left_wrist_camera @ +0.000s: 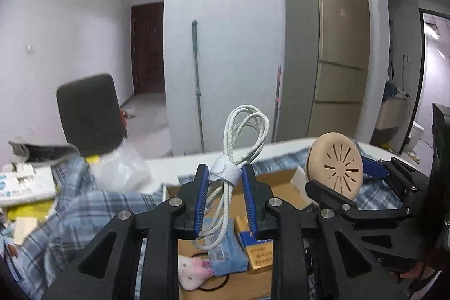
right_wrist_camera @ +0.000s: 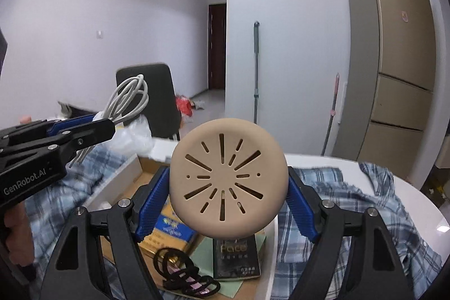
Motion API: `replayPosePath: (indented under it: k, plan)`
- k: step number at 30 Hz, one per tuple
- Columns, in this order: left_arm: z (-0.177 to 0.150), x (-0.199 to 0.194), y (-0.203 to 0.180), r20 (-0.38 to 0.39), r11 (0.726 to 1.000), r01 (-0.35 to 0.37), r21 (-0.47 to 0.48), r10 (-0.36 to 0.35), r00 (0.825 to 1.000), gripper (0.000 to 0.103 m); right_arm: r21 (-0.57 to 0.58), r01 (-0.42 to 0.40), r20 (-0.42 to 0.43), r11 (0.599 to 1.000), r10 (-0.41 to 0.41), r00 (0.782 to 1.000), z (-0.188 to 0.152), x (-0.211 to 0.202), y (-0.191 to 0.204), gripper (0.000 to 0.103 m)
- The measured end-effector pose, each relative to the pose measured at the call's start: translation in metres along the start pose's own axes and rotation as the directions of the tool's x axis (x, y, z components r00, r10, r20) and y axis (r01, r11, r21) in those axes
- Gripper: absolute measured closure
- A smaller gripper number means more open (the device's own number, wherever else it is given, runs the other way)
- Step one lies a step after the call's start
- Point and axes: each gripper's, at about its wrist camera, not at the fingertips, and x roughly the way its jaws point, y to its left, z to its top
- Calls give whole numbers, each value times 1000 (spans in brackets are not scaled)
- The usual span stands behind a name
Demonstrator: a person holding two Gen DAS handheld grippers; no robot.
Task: Organize soft objects
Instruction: 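Open both grippers to drop the cable and disc into the box, then raise both grippers away from the box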
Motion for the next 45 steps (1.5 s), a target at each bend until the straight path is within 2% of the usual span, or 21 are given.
replayPosePath:
  k: [9, 12, 17, 22, 34, 35, 36, 37, 38, 39, 40, 45]
  plan:
    - [-30, 29, 2, -93, 1000, -4, 31, 7, 996, 77, 56, -6, -107, 998, 12, 994, -28, 28, -8, 25]
    - [-37, 33, 2, -106, 1000, -6, 23, 9, 994, 77, 40, 12, -103, 999, -7, 995, -31, 27, -8, 25]
    - [-44, 40, 4, -127, 1000, -24, 5, 25, 992, 77, 38, -1, -98, 999, 5, 995, -33, 25, -7, 25]
    - [-52, 48, 0, -150, 999, -33, 43, 39, 988, 77, 42, 0, -99, 999, 4, 995, -31, 26, -8, 25]
    - [-50, 45, 5, -139, 999, -49, 5, 50, 989, 77, 34, 4, -101, 999, 0, 995, -31, 26, -6, 23]
    - [-50, 44, 4, -137, 999, -53, 7, 54, 989, 75, 35, 7, -101, 999, -3, 995, -31, 26, -7, 23]
    - [-50, 43, 3, -137, 998, -56, 7, 57, 989, 65, 37, 9, -102, 999, -5, 995, -31, 26, -7, 23]
    - [-50, 43, 3, -137, 998, -63, 7, 64, 989, 53, 40, 9, -104, 999, -5, 995, -31, 27, -8, 20]
    - [-50, 41, 4, -131, 996, -88, 3, 87, 988, 25, 44, 7, -108, 999, -3, 994, -31, 28, -9, 17]
    - [-49, 40, 5, -124, 995, -102, -3, 101, 987, 20, 46, 7, -112, 999, -2, 994, -31, 28, -9, 10]
    - [-49, 37, 7, -106, 993, -118, -17, 116, 988, 20, 49, 10, -113, 999, -4, 994, -31, 29, -10, 6]
    - [-49, 32, 7, -96, 994, -109, -23, 106, 990, 20, 71, 29, -84, 997, -23, 996, -31, 22, -14, 5]
